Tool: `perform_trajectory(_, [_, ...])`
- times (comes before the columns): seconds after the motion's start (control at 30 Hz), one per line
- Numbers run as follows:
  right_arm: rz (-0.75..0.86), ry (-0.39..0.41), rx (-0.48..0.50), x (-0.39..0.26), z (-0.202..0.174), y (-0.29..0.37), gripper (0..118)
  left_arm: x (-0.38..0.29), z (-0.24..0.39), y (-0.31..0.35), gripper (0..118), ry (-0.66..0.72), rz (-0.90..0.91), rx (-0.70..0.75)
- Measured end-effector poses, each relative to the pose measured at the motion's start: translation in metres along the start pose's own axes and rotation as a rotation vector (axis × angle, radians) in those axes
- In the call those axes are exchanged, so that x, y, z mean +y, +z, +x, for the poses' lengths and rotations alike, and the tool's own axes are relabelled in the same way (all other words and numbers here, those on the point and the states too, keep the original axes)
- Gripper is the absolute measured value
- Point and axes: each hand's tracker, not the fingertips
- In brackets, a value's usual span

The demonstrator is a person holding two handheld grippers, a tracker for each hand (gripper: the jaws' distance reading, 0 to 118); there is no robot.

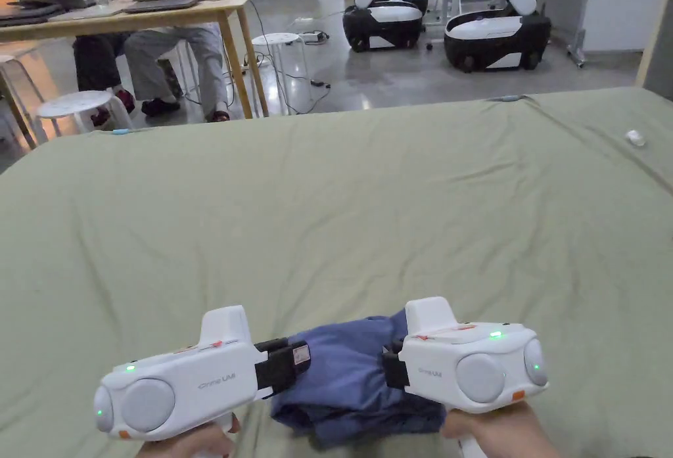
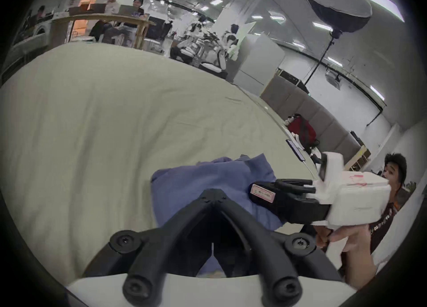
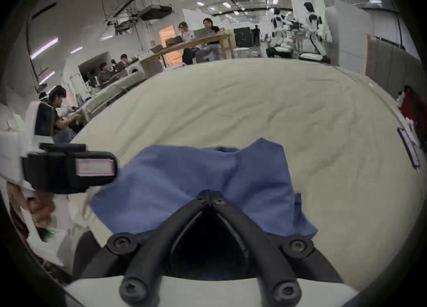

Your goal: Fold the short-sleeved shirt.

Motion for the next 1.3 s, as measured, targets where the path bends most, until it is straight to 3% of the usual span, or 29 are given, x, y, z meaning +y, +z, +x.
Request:
perform_trajectory(0.03, [0.011,-0.018,0.005,-0.003,0.003,-0.003,0,-0.001,-0.004,0.0,1,0.015,-0.004,0.0])
perform_trajectory(0.07, [0.017,-0.038,0.008,-0.002,0.005,-0.001,0,-0.001,-0.008,0.001,12,0.037,-0.005,0.001])
perform_trajectory(0.1, [0.018,-0.039,0.012,0.0,0.004,0.003,0,-0.003,-0.012,0.002,30,0.074,0.007,-0.011])
perform_trajectory(0.13, [0.015,-0.032,0.011,0.001,0.003,0.003,0,-0.003,-0.016,0.003,62,0.094,0.017,-0.019])
perform_trajectory(0.17, [0.014,-0.013,0.001,0.001,0.002,0.004,0,-0.003,-0.018,0.004,82,0.108,0.028,-0.02])
perform_trajectory(0.2, [0.015,0.012,-0.012,0.0,0.001,0.004,0,-0.003,-0.021,0.004,96,0.116,0.024,-0.01])
perform_trajectory(0.23, [0.019,0.019,-0.012,-0.001,0.001,0.005,0,-0.004,-0.021,0.005,100,0.121,0.02,-0.004])
perform_trajectory(0.4, [0.03,0.005,-0.007,-0.005,0.003,0.009,0,-0.011,-0.032,-0.004,99,0.186,-0.021,-0.021])
perform_trajectory(0.6, [0.036,0.011,-0.011,-0.006,0.002,0.009,0,-0.026,-0.04,-0.041,55,0.275,-0.076,-0.071])
perform_trajectory(0.67, [0.037,0.013,-0.017,-0.007,0.003,0.007,0,-0.026,-0.029,-0.04,47,0.309,-0.053,-0.087])
perform_trajectory(0.73, [0.036,0.011,-0.019,-0.007,0.002,0.007,0,-0.025,-0.029,-0.039,24,0.32,-0.051,-0.119])
perform_trajectory(0.8, [0.03,0.022,-0.033,-0.005,-0.002,0.007,0,-0.021,-0.028,-0.036,23,0.224,-0.055,-0.101])
perform_trajectory(1.03, [0.073,0.099,-0.061,0.01,-0.035,0.013,0,0.003,-0.05,-0.011,21,0.167,-0.014,-0.164])
perform_trajectory(1.3, [0.196,0.215,-0.099,0.055,-0.144,-0.007,0,0.043,-0.135,0.068,21,0.126,0.041,-0.098])
